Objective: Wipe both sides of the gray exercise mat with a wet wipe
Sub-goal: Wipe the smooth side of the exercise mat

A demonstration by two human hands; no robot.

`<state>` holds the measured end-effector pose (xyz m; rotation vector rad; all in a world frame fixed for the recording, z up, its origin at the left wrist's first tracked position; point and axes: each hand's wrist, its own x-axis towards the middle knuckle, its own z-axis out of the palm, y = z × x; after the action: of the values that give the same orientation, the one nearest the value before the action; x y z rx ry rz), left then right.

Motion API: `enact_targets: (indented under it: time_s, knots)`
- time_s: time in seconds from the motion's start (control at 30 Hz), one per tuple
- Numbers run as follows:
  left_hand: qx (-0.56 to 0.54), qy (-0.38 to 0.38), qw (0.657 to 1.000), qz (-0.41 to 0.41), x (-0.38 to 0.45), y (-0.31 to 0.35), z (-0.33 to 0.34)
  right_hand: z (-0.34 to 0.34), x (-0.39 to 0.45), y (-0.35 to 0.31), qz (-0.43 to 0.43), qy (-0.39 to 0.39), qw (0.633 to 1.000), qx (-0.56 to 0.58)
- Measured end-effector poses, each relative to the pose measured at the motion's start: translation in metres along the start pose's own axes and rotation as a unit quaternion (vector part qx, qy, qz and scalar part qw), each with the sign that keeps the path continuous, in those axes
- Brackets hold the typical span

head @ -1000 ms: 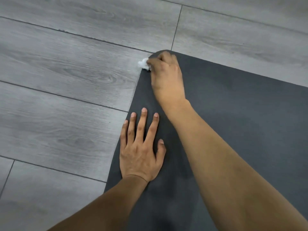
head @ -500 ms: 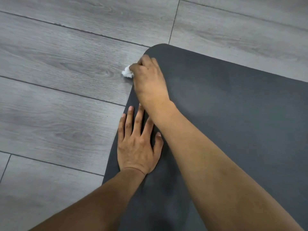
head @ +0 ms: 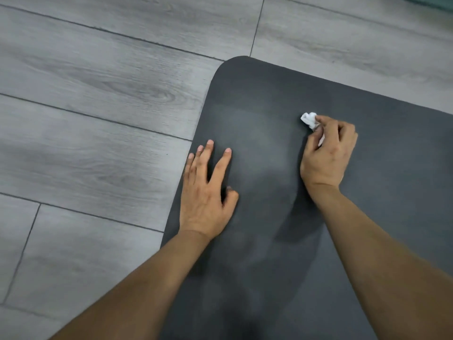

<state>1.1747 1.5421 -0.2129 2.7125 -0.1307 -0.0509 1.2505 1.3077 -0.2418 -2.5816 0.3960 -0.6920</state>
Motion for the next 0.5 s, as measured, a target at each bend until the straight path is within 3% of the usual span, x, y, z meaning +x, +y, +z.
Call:
enact_targets:
  time_s: [0.1, 0.27, 0.43, 0.5]
  knots:
    - [0.034, 0.044, 0.996, 0.071, -0.046, 0.007, -0.008, 0.001, 0.000, -0.005, 0.008, -0.011, 1.000, -0.011]
    - [0.095, -0.056, 0.994, 0.012, -0.178, -0.011, 0.002, 0.000, 0.003, -0.001, 0.002, -0.004, 1.000, -0.005]
    - [0.096, -0.055, 0.994, 0.010, -0.179, -0.017, 0.010, -0.001, 0.000, 0.002, -0.003, -0.025, 1.000, 0.000]
    - [0.094, -0.051, 0.994, 0.010, -0.181, -0.016, 0.009, -0.004, 0.004, -0.007, 0.035, -0.051, 0.998, -0.023]
